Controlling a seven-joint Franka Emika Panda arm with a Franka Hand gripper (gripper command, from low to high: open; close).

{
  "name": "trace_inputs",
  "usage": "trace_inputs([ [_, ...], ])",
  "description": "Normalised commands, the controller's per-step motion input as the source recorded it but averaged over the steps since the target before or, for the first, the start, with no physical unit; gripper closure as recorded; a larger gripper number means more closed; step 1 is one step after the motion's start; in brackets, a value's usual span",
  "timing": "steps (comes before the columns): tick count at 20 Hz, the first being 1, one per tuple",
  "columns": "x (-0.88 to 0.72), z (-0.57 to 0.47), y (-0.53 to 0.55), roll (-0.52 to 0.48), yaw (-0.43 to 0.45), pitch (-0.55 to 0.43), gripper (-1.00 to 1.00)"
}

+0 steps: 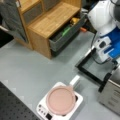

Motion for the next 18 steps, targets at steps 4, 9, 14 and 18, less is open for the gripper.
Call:
trace_inputs([
  [4, 0.04, -0.08, 0.14, 0.094, -0.086, -0.101, -1.00],
  [9, 0.00, -0.07, 0.18, 0.084, -0.119, -0.114, -1.00],
  [14, -0.03, -0.09, 0.16, 0.055, -0.141, -0.131, 1.00],
  [18, -0.08, -0.11, 0.03, 0.039, -0.112, -0.116, 1.00],
])
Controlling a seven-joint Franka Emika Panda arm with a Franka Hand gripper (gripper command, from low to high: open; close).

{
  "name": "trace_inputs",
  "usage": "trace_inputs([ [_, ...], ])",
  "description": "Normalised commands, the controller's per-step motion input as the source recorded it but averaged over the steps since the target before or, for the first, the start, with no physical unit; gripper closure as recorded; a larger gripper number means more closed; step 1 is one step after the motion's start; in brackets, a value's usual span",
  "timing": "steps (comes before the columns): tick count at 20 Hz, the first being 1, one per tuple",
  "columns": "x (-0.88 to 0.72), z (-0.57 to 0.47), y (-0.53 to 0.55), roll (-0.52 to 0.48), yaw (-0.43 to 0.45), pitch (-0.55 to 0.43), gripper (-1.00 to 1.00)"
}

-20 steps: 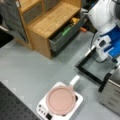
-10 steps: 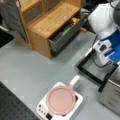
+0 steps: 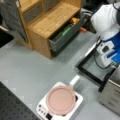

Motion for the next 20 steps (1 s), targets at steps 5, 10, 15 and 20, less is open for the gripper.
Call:
trace_inputs([
  [5, -0.12, -0.11, -0.01, 0.038, -0.110, -0.114, 1.00],
  [10, -0.12, -0.12, -0.02, 0.029, -0.108, -0.122, 1.00],
  [15, -0.13, -0.13, -0.08, 0.008, -0.087, -0.132, 1.00],
  [20, -0.19, -0.18, -0.31, -0.029, 0.031, -0.155, 1.00],
])
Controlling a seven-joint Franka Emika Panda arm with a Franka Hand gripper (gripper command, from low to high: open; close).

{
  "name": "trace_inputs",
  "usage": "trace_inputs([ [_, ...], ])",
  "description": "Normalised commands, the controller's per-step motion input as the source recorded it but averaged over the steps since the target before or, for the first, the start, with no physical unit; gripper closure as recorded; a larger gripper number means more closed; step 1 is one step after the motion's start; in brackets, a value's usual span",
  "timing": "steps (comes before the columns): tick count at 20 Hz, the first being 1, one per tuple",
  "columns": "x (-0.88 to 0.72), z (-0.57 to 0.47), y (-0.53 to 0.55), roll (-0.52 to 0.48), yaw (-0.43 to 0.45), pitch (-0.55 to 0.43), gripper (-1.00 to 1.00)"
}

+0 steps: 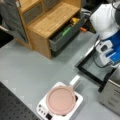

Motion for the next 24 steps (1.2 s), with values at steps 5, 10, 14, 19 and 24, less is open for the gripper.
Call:
trace_inputs([
  [5, -0.24, -0.20, -0.42, -0.067, 0.194, -0.163, 1.00],
  [10, -0.25, -0.24, -0.37, -0.079, 0.306, -0.155, 1.00],
  [14, -0.25, -0.25, -0.21, -0.054, 0.312, -0.133, 1.00],
  [19, -0.25, -0.24, -0.16, -0.051, 0.312, -0.135, 1.00],
  [24, -0.25, -0.24, -0.16, -0.053, 0.312, -0.137, 1.00],
])
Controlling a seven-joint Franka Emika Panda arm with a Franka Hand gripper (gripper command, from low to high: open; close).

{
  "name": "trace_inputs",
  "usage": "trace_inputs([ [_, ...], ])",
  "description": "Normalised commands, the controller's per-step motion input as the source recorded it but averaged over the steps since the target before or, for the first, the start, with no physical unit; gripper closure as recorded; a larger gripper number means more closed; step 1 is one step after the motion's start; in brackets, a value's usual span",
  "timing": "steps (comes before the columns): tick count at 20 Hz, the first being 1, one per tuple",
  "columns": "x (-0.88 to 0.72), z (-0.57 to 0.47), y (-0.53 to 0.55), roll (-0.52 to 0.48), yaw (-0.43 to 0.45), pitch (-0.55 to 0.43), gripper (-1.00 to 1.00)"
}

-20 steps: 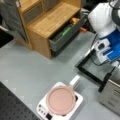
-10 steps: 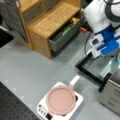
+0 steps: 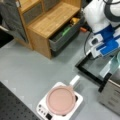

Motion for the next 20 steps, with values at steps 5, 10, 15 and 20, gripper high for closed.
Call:
trace_inputs([
  [5, -0.25, -0.24, -0.16, -0.053, 0.312, -0.137, 1.00],
  [10, -0.25, -0.24, -0.16, -0.053, 0.312, -0.137, 1.00],
  [15, -0.25, -0.24, -0.16, -0.052, 0.312, -0.137, 1.00],
  [20, -0.25, -0.24, -0.16, -0.052, 0.312, -0.137, 1.00],
])
